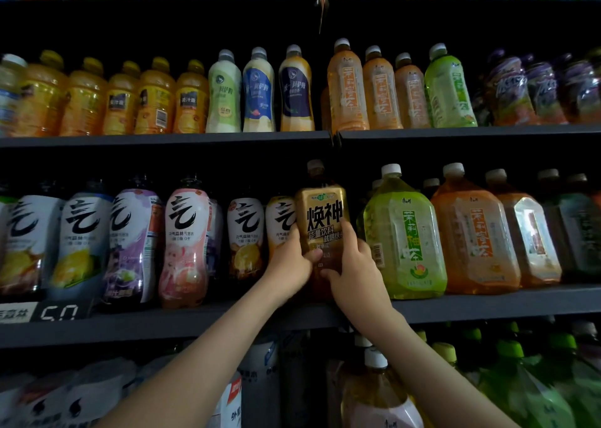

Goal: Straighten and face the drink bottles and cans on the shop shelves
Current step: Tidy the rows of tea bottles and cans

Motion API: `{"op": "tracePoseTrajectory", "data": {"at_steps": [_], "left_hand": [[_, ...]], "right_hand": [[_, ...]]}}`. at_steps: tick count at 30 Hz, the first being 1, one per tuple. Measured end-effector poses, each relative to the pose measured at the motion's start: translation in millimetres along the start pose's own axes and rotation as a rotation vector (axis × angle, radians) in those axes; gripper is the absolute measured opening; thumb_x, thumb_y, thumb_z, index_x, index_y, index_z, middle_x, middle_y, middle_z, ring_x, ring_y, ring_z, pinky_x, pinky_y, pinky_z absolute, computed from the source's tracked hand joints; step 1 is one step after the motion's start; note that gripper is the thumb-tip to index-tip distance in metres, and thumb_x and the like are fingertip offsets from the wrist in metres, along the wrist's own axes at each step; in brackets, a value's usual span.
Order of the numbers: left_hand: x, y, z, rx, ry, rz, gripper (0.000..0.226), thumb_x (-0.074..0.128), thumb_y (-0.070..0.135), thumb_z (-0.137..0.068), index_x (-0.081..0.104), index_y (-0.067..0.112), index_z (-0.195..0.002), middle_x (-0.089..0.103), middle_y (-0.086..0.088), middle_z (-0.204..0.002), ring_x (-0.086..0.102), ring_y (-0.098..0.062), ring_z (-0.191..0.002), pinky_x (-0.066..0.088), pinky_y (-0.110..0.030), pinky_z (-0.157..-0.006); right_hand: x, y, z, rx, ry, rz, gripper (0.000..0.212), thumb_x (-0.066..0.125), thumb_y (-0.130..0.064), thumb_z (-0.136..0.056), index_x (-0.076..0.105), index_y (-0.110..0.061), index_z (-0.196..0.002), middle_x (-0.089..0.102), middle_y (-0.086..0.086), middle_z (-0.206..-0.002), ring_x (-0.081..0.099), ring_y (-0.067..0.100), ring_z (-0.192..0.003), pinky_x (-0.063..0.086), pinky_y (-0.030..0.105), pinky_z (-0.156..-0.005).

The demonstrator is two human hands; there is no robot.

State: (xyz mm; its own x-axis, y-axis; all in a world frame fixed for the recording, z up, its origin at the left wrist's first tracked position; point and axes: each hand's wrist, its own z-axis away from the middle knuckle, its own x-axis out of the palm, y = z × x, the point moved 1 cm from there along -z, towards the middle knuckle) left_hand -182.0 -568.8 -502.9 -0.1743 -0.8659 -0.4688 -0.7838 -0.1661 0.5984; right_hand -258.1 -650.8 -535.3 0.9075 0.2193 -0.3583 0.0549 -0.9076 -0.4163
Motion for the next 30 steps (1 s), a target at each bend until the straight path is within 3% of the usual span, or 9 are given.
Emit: {"op": "tracePoseTrajectory", "data": {"at_steps": [5,10,16,18,20,22,26,28,30], "left_hand": [[3,1,2,-0.002,0.038,-0.052,0.059,0.049,0.024,-0.098,0.019,0.023,-0.149,0.051,-0.002,-0.135,0.050,-0.021,-0.122,0.035,-0.023,-0.085],[2,3,-2,-0.032,0.119,-0.174,0.047,0.050,0.026,-0.097,0.035,0.020,-0.141,0.058,-0.004,-0.124,0.057,-0.020,-0.108,0.040,-0.023,-0.076],[0,3,7,-0.004,0.193,-0.201,0.044,0.053,0.020,-0.096,0.038,0.015,-0.137,0.057,-0.006,-0.125,0.057,-0.020,-0.110,0.041,-0.022,-0.076],[1,8,24,0.098,0.328,-0.196,0.050,0.054,0.017,-0.095,0.035,0.015,-0.141,0.052,-0.005,-0.131,0.052,-0.020,-0.117,0.043,-0.024,-0.087],[11,17,54,0.341,0.511,-0.148,0.045,0.056,0.014,-0.094,0.043,0.012,-0.137,0.052,-0.003,-0.127,0.049,-0.018,-0.118,0.043,-0.026,-0.096],[36,27,92,0.554,0.564,-0.039,0.034,0.056,0.013,-0.092,0.054,0.008,-0.125,0.054,0.003,-0.116,0.052,-0.011,-0.109,0.041,-0.016,-0.094],[135,34,168,0.564,0.263,0.220,0.029,0.052,0.018,-0.090,0.058,0.008,-0.117,0.059,0.005,-0.108,0.058,-0.005,-0.096,0.042,-0.007,-0.084],[207,37,216,0.444,0.054,0.288,0.028,0.057,0.011,-0.090,0.057,0.009,-0.118,0.059,0.004,-0.107,0.059,-0.009,-0.096,0.043,-0.008,-0.083],[276,49,268,0.290,-0.202,0.322,0.030,0.060,0.007,-0.090,0.055,0.014,-0.119,0.058,0.006,-0.106,0.057,-0.008,-0.096,0.038,-0.001,-0.081]], "right_hand": [[-1,-1,0,0.018,-0.018,0.021,0.086,0.059,-0.016,-0.091,-0.001,-0.029,-0.150,0.039,0.011,-0.140,0.050,0.028,-0.120,0.043,0.035,-0.093],[5,-3,-6,0.036,0.006,0.101,0.087,0.062,-0.021,-0.089,0.000,-0.025,-0.149,0.042,0.011,-0.134,0.050,0.030,-0.117,0.045,0.038,-0.090],[5,-10,-5,0.027,-0.044,0.101,0.083,0.058,-0.019,-0.092,-0.001,-0.022,-0.150,0.036,0.011,-0.141,0.048,0.029,-0.121,0.046,0.037,-0.090],[-4,-13,7,-0.068,-0.009,0.078,0.075,0.054,-0.020,-0.093,0.007,-0.022,-0.151,0.037,0.004,-0.142,0.048,0.023,-0.121,0.046,0.031,-0.089],[-24,-11,25,-0.162,0.076,0.028,0.062,0.053,-0.022,-0.095,0.022,-0.022,-0.148,0.041,-0.004,-0.138,0.047,0.013,-0.120,0.042,0.022,-0.089],[-52,0,50,-0.197,0.155,-0.052,0.049,0.057,-0.019,-0.093,0.040,-0.019,-0.139,0.050,-0.006,-0.128,0.050,0.009,-0.114,0.039,0.016,-0.090],[-103,74,137,-0.112,0.214,-0.010,0.034,0.060,-0.007,-0.083,0.056,-0.007,-0.116,0.061,0.003,-0.105,0.056,0.008,-0.093,0.043,0.016,-0.082],[-131,131,204,0.084,0.130,0.066,0.032,0.058,-0.008,-0.082,0.057,-0.006,-0.114,0.060,0.004,-0.105,0.054,0.008,-0.094,0.041,0.015,-0.082],[-167,188,276,0.312,0.062,0.151,0.034,0.057,-0.007,-0.084,0.055,-0.009,-0.117,0.058,0.002,-0.110,0.054,0.011,-0.099,0.041,0.017,-0.085]]}}
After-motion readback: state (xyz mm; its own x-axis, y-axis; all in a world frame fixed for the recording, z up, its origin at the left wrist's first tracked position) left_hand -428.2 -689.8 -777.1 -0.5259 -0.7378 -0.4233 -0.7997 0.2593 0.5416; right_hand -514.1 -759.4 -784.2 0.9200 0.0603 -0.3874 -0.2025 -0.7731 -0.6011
